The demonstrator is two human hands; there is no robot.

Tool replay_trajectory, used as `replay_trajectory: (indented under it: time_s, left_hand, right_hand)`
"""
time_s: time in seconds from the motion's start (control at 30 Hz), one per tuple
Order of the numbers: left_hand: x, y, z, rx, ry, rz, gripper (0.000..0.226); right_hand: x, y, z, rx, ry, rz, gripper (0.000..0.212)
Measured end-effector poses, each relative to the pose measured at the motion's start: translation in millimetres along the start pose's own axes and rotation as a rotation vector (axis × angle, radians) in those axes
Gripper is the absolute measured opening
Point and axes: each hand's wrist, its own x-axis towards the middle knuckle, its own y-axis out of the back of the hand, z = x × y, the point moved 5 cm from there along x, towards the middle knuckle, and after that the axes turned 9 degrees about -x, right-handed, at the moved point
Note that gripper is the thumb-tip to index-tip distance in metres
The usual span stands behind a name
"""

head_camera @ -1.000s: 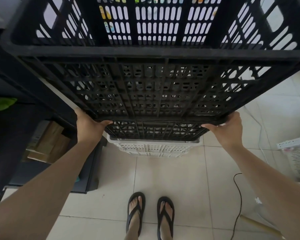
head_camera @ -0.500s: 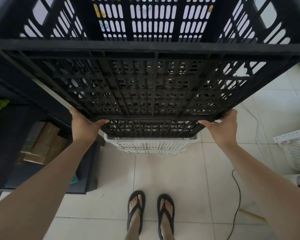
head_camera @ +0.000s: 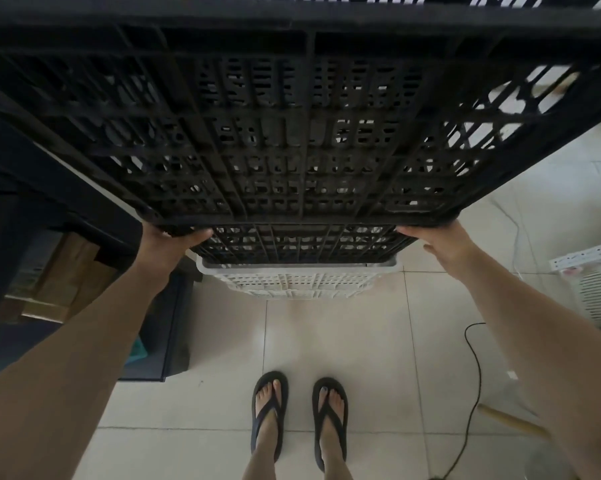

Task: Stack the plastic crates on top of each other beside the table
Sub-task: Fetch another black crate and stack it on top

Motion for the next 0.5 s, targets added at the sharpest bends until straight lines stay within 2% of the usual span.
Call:
replay_trajectory:
  time_s: [0.07,0.13,0.2,0.37,0.43,0.5]
  left_hand:
    - [5,5,-1,-0.016,0.000,0.004,0.062]
    - [6,6,4,-0.046,-0.014,0.014,0.055]
    - [1,0,11,-0.045,-0.021,-0.004,0.050]
    - [4,-1,17,-0.045,-0.033,-0.054,0.056]
    - [7,3,16,-0.031,-0.027,-0.056,0.058]
    - [8,6,13,-0.043,-0.022,-0.067,0.053]
  right_hand:
    - [1,3,-3,-0.009,0.002,0.022,0.067]
    - [1,8,-5,-0.036,0.008,0.063,0.099]
    - [3,12,-5,-0.058,0.031,0.083,0.111]
    - [4,17,-3,-0.108,0.066,0.090,0.104]
    - [2,16,-4,-0.104,0.058,0.081,0.093]
    - [2,13,-4,-0.112,0.049,0.073,0.074]
